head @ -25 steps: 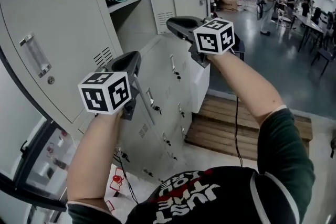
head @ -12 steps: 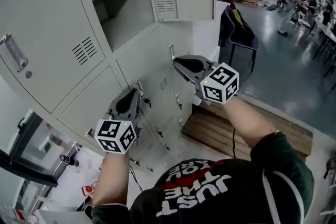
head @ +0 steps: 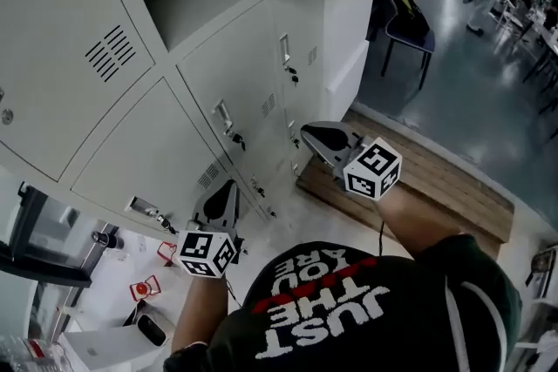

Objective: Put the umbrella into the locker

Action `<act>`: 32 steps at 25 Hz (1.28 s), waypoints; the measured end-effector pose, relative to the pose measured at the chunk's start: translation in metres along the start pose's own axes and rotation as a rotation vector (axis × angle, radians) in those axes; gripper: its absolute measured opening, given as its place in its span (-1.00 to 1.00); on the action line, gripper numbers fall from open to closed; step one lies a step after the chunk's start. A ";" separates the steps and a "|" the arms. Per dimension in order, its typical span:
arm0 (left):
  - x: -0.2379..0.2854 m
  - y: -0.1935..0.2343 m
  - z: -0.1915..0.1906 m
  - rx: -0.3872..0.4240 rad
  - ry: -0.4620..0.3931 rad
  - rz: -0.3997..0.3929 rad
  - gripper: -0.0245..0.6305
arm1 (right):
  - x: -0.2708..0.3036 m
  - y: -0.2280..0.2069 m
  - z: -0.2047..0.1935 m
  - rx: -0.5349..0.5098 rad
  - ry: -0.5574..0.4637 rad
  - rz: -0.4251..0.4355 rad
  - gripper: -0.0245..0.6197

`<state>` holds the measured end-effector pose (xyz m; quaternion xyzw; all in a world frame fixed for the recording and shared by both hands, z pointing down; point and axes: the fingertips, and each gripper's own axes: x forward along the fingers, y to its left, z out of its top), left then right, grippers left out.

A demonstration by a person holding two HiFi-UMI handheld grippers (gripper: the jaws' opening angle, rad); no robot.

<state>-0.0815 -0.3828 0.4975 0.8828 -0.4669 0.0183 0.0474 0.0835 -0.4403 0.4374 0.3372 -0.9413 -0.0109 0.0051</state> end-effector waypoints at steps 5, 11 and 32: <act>-0.005 0.006 -0.006 -0.014 0.006 -0.004 -0.89 | -0.005 0.000 -0.018 0.067 0.008 -0.015 -0.82; -0.004 0.008 0.008 -0.015 -0.027 -0.010 -0.89 | -0.010 0.005 -0.014 0.028 0.005 -0.012 -0.82; -0.011 0.004 0.016 -0.013 -0.043 -0.014 -0.89 | -0.010 0.011 -0.005 0.000 -0.008 0.015 -0.82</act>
